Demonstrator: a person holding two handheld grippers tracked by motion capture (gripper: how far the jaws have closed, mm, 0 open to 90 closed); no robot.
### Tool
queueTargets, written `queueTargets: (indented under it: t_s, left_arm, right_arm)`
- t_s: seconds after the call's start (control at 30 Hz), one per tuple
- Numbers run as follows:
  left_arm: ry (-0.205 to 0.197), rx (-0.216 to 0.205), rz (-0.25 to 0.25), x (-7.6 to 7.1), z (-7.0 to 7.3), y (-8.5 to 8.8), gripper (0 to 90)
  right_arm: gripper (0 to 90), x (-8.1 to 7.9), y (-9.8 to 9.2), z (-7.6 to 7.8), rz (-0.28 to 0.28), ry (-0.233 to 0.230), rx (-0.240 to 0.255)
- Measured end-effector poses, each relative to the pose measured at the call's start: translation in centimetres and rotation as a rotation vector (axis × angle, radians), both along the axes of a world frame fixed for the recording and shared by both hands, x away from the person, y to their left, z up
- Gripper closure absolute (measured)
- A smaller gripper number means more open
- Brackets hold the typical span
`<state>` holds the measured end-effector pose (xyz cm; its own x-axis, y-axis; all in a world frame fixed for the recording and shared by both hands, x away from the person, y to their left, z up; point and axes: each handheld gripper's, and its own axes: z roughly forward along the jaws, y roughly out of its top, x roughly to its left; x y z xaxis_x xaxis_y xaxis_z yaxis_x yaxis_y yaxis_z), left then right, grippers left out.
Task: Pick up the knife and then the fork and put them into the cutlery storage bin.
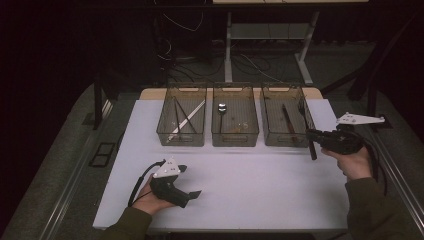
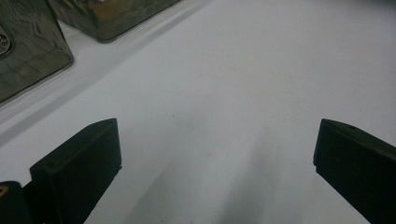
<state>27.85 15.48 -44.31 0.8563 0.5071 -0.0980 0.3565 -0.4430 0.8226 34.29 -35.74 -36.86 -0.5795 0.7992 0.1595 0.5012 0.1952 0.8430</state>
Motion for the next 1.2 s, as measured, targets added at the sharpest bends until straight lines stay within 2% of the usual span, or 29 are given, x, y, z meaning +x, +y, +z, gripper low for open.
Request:
queueTargets:
  t_s: [0.13, 0.37, 0.4, 0.67, 0.9, 1.03, 1.2]
  left_arm:
    - [0.014, -0.008, 0.004, 0.1, 0.0, 0.1, 0.0]
    - [0.015, -0.009, 0.005, 0.1, 0.0, 0.1, 0.0]
    - [0.015, -0.009, 0.004, 0.1, 0.0, 0.1, 0.0]
    - [0.014, -0.016, 0.004, 0.0, 0.0, 0.1, 0.0]
    - [0.014, -0.017, 0.001, 0.0, 0.0, 0.1, 0.0]
    - [0.013, -0.018, 0.001, 0.0, 0.0, 0.1, 0.0]
    - [0.012, -0.022, -0.001, 0.0, 0.1, 0.0, 0.0]
  right_arm:
    - [77.3, 0.5, 0.2, 0.6, -0.015, -0.025, 0.025]
    - [77.3, 1.7, 1.1, 1.6, -0.032, -0.067, 0.013]
    - [77.3, 2.0, 1.2, 1.8, -0.040, -0.074, 0.023]
    - [77.3, 4.5, 2.0, 3.0, -0.071, -0.085, 0.034]
    - [77.2, 7.0, 2.6, 3.1, -0.108, -0.053, 0.012]
    - [77.3, 8.5, 3.3, 2.5, -0.120, -0.018, -0.017]
    - [77.3, 9.9, 4.2, 1.1, -0.126, 0.048, -0.067]
